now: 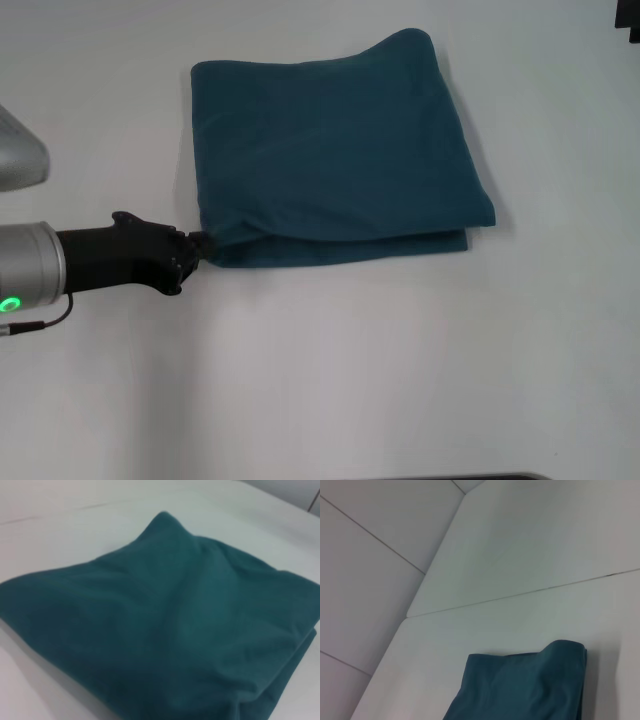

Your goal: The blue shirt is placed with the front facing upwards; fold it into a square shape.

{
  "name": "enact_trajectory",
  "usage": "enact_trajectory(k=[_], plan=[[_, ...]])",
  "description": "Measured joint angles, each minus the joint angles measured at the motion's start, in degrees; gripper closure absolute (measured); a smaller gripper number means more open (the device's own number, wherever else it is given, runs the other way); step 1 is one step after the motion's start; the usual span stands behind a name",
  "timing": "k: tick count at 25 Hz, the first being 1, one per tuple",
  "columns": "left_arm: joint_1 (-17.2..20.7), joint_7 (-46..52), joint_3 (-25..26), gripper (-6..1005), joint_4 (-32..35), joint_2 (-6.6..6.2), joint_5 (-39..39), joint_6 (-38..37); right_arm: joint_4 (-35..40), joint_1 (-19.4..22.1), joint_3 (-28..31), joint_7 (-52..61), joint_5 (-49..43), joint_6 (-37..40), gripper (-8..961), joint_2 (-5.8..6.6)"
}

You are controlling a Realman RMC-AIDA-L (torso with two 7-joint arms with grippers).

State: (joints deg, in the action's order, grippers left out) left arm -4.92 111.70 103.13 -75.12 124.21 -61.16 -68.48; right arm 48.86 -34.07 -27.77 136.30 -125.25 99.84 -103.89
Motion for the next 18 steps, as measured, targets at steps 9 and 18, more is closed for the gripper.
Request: enact_trajectory(k=[9, 18], plan=[[-1.19, 0.2, 0.9, 983, 0.32, -0.12, 0.36, -0.97, -0.05, -0.29, 0.0, -0.06, 0.02, -0.19, 356, 0.0], [-2.17, 0.46, 1.84, 943, 0.4, -0.12, 0.73, -3.59, 0.16, -0.77, 0.1, -0.07, 0.02, -0.43, 356, 0.01]])
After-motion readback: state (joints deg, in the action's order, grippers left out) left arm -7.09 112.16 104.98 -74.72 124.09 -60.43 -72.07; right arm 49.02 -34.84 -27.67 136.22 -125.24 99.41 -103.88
